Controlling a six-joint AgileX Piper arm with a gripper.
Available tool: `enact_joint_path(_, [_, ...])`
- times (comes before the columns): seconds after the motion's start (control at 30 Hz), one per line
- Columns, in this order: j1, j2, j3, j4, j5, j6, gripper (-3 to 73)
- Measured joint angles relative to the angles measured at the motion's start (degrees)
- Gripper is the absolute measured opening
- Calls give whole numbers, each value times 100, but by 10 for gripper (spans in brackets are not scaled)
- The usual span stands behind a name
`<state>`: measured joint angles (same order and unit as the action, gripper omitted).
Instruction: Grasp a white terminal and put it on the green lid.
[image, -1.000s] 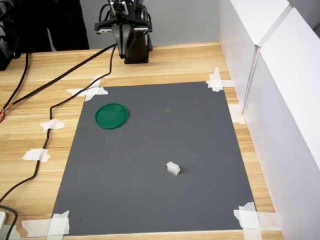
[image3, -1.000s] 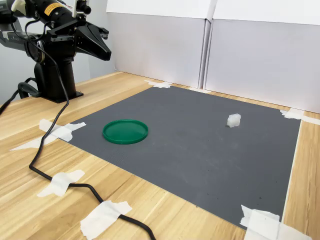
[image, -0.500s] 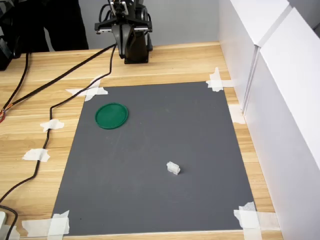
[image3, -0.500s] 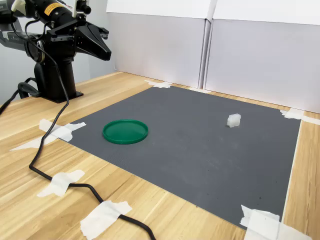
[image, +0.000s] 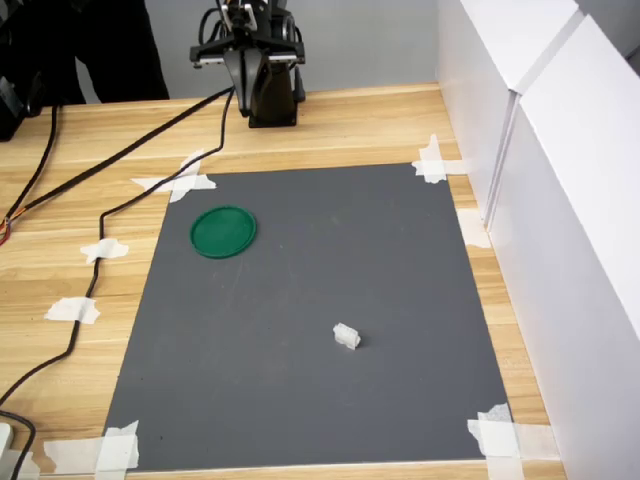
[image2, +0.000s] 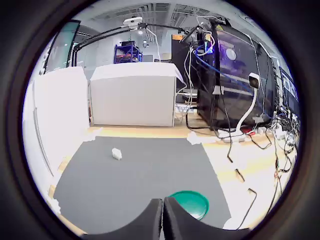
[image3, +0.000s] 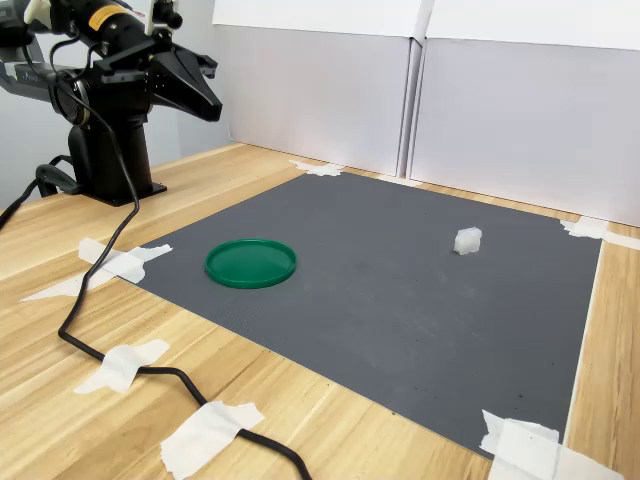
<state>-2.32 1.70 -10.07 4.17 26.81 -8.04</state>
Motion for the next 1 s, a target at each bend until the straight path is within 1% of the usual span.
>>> enact_joint_path(0.17, [0,1271,-1065,-386,710,0,-16])
enact_joint_path(0.33, [0,2620,-2180,-610,1523,0,-16])
enact_joint_path(0.47, [0,3599,-2862,-604,1847,-43,-16])
enact_joint_path(0.67, [0,5064,-3576,-592,2429,-419,-16])
enact_joint_path(0.8, [0,5685,-3857,-581,2470,-812,-16])
enact_joint_path(0.87, [0,5928,-3953,-518,2465,-849,-16])
enact_joint_path(1.0, [0,6344,-4114,-204,2465,-800,-16])
